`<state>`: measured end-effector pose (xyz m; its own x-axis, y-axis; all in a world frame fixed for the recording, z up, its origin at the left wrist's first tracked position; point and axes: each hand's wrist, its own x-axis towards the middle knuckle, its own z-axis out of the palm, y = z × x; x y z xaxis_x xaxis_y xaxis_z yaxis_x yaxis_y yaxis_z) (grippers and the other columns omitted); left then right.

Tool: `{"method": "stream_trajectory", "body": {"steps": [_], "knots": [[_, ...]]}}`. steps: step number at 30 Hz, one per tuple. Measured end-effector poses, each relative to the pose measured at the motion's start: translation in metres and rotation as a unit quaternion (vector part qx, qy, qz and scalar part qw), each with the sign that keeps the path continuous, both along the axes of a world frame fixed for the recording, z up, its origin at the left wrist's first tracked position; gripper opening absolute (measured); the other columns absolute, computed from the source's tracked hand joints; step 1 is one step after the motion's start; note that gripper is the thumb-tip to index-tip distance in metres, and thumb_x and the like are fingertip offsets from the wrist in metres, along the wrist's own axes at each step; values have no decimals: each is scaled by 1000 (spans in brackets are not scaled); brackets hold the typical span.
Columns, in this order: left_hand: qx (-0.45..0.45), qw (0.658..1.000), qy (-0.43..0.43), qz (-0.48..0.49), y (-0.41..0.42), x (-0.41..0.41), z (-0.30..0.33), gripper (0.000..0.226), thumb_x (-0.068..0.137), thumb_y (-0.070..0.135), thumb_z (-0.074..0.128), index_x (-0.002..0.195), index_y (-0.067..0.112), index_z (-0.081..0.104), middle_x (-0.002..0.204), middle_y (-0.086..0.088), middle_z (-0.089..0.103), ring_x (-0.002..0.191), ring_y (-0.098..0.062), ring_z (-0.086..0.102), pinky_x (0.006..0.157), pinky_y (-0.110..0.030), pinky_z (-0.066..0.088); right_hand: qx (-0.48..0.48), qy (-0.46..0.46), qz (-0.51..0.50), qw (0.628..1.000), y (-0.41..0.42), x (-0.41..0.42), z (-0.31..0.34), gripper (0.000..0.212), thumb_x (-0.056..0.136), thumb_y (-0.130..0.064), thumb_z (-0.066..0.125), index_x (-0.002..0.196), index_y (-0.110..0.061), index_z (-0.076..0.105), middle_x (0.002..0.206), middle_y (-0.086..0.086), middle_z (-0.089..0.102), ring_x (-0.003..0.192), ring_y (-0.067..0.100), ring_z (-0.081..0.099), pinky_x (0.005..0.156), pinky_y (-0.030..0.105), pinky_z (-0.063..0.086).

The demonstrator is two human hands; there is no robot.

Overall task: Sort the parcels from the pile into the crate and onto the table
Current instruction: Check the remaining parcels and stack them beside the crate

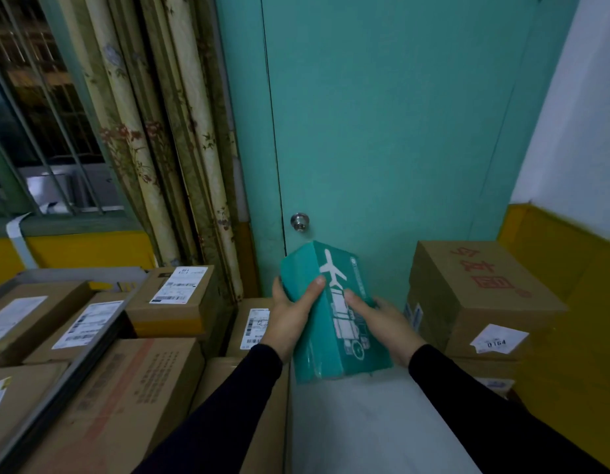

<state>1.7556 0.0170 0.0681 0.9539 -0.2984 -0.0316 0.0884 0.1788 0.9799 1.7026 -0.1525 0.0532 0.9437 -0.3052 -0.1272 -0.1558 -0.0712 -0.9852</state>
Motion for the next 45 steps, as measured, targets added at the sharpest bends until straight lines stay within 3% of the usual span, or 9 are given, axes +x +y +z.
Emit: {"method": "stream_trajectory", "body": {"steps": [5, 10, 14, 18, 22, 25, 29, 36, 45], "knots": [[39, 999, 29, 4, 13, 5, 4, 58, 86, 36, 79, 134, 24, 48, 121, -1, 72, 100, -19, 74, 85, -37, 61, -38, -26, -73, 996, 6, 3, 6, 12, 102, -33, 59, 95, -26, 65, 91, -6, 73, 82, 14, 71, 83, 35, 57], [31, 998, -1, -46, 40, 4, 23, 65, 83, 2, 77, 124, 43, 48, 125, -6, 70, 104, -26, 73, 87, -46, 60, 127, -40, -40, 990, 10, 9, 20, 49, 107, -51, 35, 110, -14, 68, 101, 5, 75, 96, 24, 71, 83, 37, 57], [190, 968, -148, -76, 64, 10, 43, 103, 82, -7, 72, 148, 57, 24, 159, 5, 31, 141, -19, 41, 108, -50, 48, 292, -18, -24, 956, 15, 20, 35, 70, 98, -73, 26, 131, -20, 58, 122, 5, 65, 118, 31, 59, 102, 53, 49], [333, 910, -210, -127, 80, 10, 53, 115, 89, -5, 67, 151, 52, -11, 169, 8, 6, 153, -15, 20, 116, -24, 31, 289, -3, 38, 957, 28, 23, 42, 66, 95, -75, 32, 122, -26, 67, 120, 8, 73, 113, 30, 66, 96, 51, 50], [119, 980, -66, -148, 95, 5, 53, 94, 88, -19, 50, 151, 48, 30, 158, 8, 36, 128, -10, 59, 99, -38, 55, 300, -74, 52, 950, 35, 25, 38, 35, 104, -41, 40, 109, -29, 73, 108, 4, 77, 91, 23, 74, 86, 43, 54], [-41, 998, 16, -50, 100, 5, 46, 46, 94, 19, 64, 140, 28, 57, 138, -3, 63, 127, -32, 60, 105, -59, 47, 275, -122, 55, 952, 43, 27, 28, 45, 102, -14, 30, 134, -30, 56, 110, -4, 77, 90, 17, 74, 80, 38, 58], [-29, 997, 65, 25, 101, -1, 46, 41, 98, 33, 63, 137, 19, 55, 113, -6, 76, 102, -25, 74, 89, -44, 60, 202, -123, 117, 964, 63, 25, 23, 57, 95, 7, 25, 132, -28, 52, 101, -12, 78, 87, 8, 74, 67, 23, 58], [-4, 993, 64, 101, 134, -19, 51, 37, 100, 21, 62, 136, 21, 54, 107, -3, 78, 83, -19, 77, 59, -28, 60, 191, -112, 170, 960, 101, 34, 29, 38, 106, -9, 37, 134, -31, 50, 103, -8, 78, 86, 13, 75, 64, 25, 60], [2, 969, 62, 239, 208, -47, 55, 43, 99, 39, 61, 137, 20, 54, 111, -2, 77, 100, -24, 75, 82, -40, 58, 132, -120, 293, 939, 173, 42, 43, 73, 87, -61, 66, 151, -32, 46, 145, 3, 59, 125, 22, 64, 98, 42, 52]]}}
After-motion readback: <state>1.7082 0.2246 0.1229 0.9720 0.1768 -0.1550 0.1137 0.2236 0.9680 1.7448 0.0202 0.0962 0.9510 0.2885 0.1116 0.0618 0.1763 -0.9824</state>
